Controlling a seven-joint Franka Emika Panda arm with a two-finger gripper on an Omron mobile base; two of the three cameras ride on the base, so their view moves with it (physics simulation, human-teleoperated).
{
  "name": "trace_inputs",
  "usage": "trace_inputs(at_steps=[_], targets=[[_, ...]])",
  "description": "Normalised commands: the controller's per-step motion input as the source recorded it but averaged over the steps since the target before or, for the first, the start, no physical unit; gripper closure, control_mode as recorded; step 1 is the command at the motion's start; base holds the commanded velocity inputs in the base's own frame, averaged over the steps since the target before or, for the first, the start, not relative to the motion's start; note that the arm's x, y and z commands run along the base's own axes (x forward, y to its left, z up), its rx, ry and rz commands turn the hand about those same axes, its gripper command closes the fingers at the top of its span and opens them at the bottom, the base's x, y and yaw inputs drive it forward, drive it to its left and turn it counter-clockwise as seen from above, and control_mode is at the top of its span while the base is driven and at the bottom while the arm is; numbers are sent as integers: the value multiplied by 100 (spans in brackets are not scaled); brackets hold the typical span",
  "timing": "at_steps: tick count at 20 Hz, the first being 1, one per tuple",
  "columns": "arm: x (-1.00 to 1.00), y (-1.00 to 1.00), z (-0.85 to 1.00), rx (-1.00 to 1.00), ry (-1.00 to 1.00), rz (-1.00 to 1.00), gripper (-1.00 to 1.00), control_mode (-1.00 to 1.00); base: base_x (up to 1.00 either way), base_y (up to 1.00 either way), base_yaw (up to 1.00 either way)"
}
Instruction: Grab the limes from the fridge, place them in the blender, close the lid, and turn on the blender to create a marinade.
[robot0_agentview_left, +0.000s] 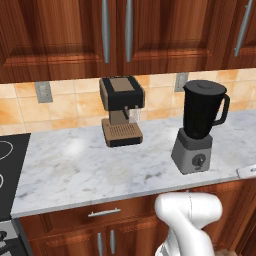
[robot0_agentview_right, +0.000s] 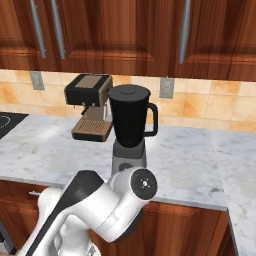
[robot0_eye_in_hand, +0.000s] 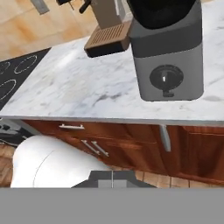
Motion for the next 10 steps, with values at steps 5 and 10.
trace_inputs(at_steps=[5, 10], targets=[[43, 4, -90, 1, -2, 8, 100, -100, 0, 0, 0], [55, 10, -64, 8, -16, 7, 100, -100, 0, 0, 0]])
